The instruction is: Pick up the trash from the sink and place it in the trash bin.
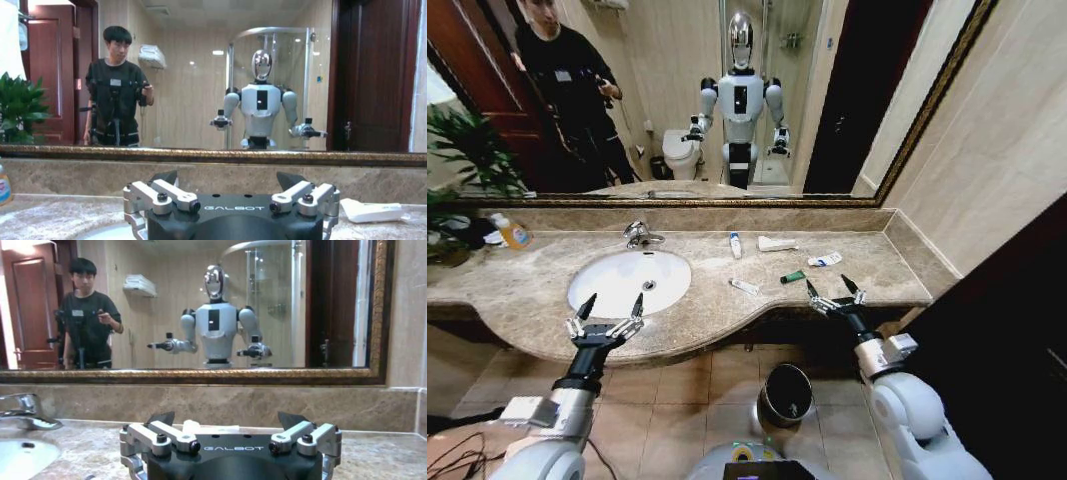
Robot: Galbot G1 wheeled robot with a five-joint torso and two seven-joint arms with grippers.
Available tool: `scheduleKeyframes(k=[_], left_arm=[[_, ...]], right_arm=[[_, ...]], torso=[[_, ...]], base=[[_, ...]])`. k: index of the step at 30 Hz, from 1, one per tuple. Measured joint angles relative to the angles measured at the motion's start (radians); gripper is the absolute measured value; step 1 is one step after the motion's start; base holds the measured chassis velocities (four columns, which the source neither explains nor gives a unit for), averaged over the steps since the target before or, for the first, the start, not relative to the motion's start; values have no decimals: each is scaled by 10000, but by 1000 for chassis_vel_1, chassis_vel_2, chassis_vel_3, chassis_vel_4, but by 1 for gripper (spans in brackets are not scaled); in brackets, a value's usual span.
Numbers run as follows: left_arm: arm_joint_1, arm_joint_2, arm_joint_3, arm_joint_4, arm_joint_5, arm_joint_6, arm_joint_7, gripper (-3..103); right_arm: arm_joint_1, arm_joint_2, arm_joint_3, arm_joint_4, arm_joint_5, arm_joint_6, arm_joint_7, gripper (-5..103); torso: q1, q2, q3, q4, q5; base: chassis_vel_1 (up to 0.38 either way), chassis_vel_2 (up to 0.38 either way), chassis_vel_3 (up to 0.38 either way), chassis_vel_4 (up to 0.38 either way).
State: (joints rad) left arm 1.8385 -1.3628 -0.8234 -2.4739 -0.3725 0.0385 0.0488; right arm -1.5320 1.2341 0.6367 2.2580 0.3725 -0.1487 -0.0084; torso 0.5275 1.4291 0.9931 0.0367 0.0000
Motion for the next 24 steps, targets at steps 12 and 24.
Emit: scheduleKeyframes(k=[12, 24], left_arm=[[0, 0, 0, 0, 0, 0, 0, 100], [0, 0, 0, 0, 0, 0, -1, 100]], right_arm=[[692, -216, -205, -614, 264, -309, 807, 100], [2220, -1586, -234, -2598, 1384, -286, -734, 100]], torso=[[0, 0, 0, 1, 0], [1, 0, 1, 1, 1]], base=[[0, 0, 0, 0], [0, 0, 0, 0]])
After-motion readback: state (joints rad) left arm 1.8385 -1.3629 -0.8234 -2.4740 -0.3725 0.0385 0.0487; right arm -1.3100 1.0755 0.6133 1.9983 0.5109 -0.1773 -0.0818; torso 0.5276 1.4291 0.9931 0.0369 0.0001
